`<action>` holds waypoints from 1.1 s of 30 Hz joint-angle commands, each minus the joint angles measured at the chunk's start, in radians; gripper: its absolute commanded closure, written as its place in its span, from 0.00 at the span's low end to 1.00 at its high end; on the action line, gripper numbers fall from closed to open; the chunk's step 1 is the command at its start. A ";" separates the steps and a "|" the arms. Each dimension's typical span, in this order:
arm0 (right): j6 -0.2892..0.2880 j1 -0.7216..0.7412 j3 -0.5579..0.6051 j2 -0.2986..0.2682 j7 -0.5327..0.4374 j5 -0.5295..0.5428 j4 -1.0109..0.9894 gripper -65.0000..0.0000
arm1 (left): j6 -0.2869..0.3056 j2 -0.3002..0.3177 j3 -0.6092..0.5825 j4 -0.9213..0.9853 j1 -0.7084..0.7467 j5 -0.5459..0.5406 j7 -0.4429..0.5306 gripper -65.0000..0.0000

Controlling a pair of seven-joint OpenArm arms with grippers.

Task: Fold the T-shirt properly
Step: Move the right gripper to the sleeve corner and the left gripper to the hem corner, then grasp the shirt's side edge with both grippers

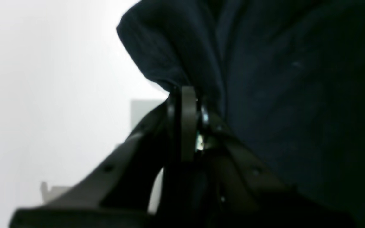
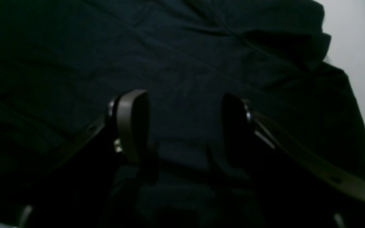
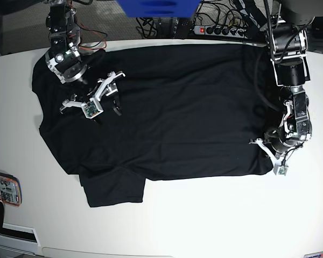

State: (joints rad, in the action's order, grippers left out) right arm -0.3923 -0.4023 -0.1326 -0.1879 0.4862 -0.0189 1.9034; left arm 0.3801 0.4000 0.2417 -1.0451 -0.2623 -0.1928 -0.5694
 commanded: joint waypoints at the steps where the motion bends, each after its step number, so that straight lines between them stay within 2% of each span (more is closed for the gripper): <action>1: 0.005 0.004 -0.003 -0.008 -0.024 0.010 0.018 0.47 | 0.003 0.015 0.006 -0.021 -0.021 -0.004 0.018 1.00; 7: 0.005 0.032 -0.008 -0.008 -0.005 0.010 0.003 0.47 | 0.003 0.015 0.009 -0.067 0.031 -0.009 0.018 1.00; 13: 0.005 0.362 -0.005 -0.008 0.257 0.007 -0.011 0.47 | 0.003 0.015 0.009 -0.082 0.041 -0.007 0.018 1.00; 16: 0.005 0.520 0.000 -0.008 0.314 0.007 -0.025 0.47 | 0.003 0.017 0.011 -0.082 0.041 -0.006 0.018 1.00; 19: 0.005 0.586 0.000 -0.009 0.328 0.007 -0.143 0.46 | 0.003 0.017 0.011 -0.082 0.041 -0.007 0.018 1.00; 25: 0.005 0.701 -0.002 -0.009 0.319 0.006 -0.502 0.46 | 0.003 0.017 0.011 -0.082 0.051 -0.012 0.018 1.00; 33: 0.005 0.845 0.000 -0.009 0.225 0.006 -0.830 0.46 | 0.003 0.017 0.011 -0.083 0.053 -0.012 0.018 1.00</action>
State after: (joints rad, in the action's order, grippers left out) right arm -0.3920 0.4091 -0.1295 -0.1864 0.7376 -0.0254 1.0489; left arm 0.3820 0.4019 0.2497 -1.1110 -0.1905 -0.2020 -0.5613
